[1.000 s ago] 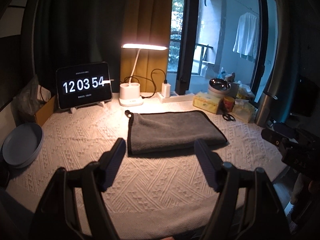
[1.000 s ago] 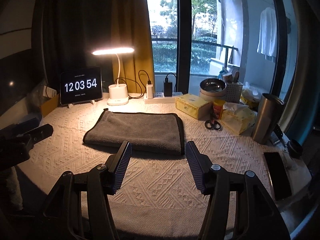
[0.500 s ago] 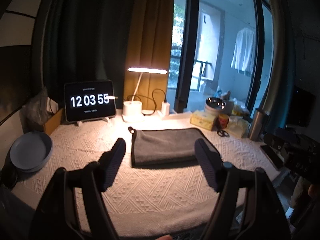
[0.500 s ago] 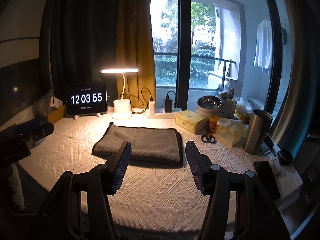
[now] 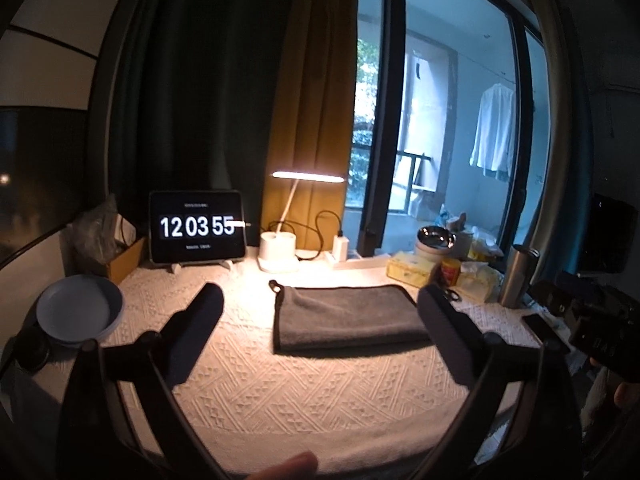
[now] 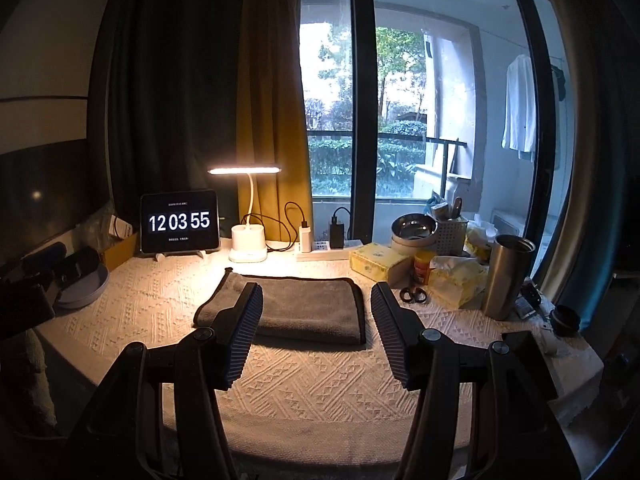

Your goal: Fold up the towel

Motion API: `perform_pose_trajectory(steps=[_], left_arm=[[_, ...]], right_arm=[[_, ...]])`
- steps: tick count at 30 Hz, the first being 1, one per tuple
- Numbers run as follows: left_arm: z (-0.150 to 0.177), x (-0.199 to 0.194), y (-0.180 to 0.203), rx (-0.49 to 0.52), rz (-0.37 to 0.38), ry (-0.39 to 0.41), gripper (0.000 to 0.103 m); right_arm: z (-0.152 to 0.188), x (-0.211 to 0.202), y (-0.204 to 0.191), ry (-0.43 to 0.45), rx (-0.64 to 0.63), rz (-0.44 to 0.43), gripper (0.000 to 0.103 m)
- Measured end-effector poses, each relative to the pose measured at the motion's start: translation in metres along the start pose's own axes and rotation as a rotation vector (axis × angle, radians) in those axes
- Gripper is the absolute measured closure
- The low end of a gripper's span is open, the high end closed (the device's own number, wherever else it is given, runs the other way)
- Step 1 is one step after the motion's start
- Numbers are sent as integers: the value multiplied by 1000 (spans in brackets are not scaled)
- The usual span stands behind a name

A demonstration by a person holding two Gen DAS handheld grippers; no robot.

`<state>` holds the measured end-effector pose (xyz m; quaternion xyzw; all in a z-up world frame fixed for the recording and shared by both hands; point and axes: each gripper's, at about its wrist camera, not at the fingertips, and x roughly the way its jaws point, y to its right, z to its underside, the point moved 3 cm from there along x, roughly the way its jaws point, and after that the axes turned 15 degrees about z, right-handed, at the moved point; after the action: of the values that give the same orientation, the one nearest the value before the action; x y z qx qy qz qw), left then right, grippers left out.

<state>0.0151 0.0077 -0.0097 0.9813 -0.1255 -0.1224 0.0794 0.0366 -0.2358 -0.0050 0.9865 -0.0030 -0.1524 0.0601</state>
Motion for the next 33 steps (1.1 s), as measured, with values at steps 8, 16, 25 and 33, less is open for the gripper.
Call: perform_pose_trajectory(steps=[8,16,25,33], left_arm=[[5,-2,-2,-9,-17,-21,4],[6,-9,-5,-4,-34,-9,4],[8,-9,-4,-1,-32,-18,4],[10,-4,-1,5,-28,-30,4]], right_arm=[[0,-5,-7,8,-12,-13,44],[0,-8,-13,14,-23,-23,44],[1,-6,-15,6,-28,-28,44],[4,-3,-14,-4,-23,-28,44]])
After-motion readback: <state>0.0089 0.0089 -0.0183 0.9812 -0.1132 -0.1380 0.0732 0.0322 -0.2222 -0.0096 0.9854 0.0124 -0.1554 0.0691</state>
